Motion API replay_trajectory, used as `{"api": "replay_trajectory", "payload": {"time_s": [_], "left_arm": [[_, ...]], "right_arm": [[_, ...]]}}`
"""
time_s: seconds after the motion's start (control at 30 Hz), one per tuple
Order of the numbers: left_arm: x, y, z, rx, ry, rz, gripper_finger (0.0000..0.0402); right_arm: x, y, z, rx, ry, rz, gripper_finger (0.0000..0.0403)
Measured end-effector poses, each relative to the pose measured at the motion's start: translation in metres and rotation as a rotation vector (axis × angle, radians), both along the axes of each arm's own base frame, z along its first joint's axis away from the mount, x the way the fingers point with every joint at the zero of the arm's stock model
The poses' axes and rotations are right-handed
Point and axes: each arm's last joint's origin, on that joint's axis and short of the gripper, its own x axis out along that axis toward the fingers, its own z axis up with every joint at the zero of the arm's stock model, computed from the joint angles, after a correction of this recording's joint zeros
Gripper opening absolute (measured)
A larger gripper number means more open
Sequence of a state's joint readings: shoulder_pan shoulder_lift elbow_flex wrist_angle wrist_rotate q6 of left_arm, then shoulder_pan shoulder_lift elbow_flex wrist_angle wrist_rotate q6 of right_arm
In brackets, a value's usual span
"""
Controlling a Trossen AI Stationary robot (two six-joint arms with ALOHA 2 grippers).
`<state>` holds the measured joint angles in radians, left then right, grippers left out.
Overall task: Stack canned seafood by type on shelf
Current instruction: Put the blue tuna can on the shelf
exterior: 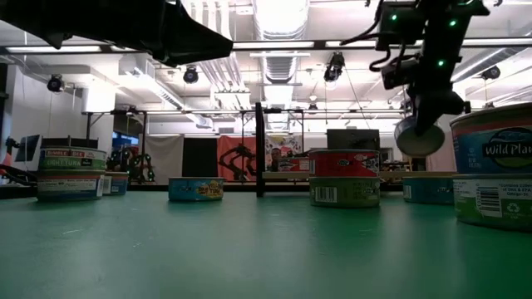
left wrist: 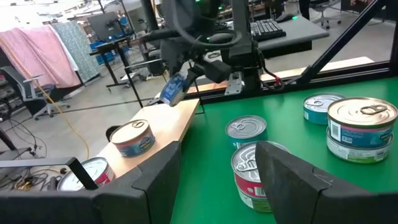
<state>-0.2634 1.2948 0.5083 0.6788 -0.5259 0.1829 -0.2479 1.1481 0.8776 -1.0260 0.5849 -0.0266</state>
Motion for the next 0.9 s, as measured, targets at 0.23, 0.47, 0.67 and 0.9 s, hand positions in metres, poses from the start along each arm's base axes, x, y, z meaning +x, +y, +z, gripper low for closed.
{"api": "replay_trajectory", "payload": {"time_s": [0.23,0.47,0.67,0.9], "left_arm": [[0.000,0.000,0.000,0.002,0.002,0.014,0.0192],[0.000,0.000,-0.001,0.004,0.007,0.015,0.0192],[0.000,0.001,-0.001,0.002,0.014,0.016,0.0192],[-0.001,0.001,-0.002,0.001,0.023,0.016,0.0192]], "right_arm": [[0.006,-0.017,-0.006,0.016,-0.017,0.020,0.0132],[0.015,-0.029,-0.021,-0.026,0.074,-0.008,0.0132],[0.022,-0.032,-0.036,-0.032,0.161,0.000,0.0132],[0.024,-0.033,-0.042,-0.002,0.172,0.003,0.0186]]}}
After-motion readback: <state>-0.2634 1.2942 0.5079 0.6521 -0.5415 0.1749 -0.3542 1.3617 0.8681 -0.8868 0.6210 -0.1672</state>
